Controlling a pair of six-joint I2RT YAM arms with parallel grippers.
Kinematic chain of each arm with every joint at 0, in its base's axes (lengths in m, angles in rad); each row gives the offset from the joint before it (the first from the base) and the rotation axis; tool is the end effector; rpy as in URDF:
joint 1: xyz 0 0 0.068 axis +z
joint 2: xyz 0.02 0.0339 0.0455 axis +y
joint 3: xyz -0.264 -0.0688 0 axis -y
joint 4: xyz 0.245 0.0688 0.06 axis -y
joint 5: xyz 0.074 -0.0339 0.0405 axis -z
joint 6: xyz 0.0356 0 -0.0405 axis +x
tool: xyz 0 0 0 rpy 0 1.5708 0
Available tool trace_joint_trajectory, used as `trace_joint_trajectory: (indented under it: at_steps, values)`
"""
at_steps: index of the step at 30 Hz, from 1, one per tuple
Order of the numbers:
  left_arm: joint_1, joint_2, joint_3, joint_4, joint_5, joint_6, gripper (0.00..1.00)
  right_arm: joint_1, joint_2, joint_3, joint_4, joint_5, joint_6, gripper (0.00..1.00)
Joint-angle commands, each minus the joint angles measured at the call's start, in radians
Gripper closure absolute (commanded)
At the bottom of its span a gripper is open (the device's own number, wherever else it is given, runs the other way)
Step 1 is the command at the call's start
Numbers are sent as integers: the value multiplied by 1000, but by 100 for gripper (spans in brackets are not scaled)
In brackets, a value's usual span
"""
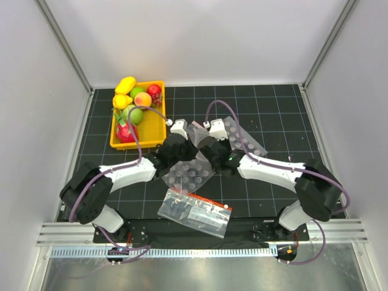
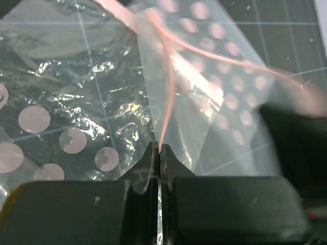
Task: Place the food in the zip-top bag and seal the zipper
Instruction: Open the zipper of the food storage bag at the center of the board.
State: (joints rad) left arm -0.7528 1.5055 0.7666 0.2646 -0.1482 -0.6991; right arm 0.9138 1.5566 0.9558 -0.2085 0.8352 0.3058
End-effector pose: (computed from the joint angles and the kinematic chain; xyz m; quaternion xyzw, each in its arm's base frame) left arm 0.2382 -0.2159 0.2064 -0.0157 0.8518 -0.2978 0.4307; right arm 0.2162 0.2371 0.2176 -0.1102 0.8548 -0.1141 0.4941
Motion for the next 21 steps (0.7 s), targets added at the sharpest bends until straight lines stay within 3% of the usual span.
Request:
trace_joint_trajectory:
  at_steps: [1,8,18,21]
  values:
    - [6,30,54,-28,7,16,100,-1,-151,34,-41,233,-17,98]
    - [6,88,80,-39,22,26,100,-9,-391,-51,-26,444,-33,99]
    - [6,142,108,-67,9,46,100,-18,-497,-71,-45,490,-17,99]
    - [6,145,102,-71,-27,42,100,-41,-538,-87,-42,434,-7,99]
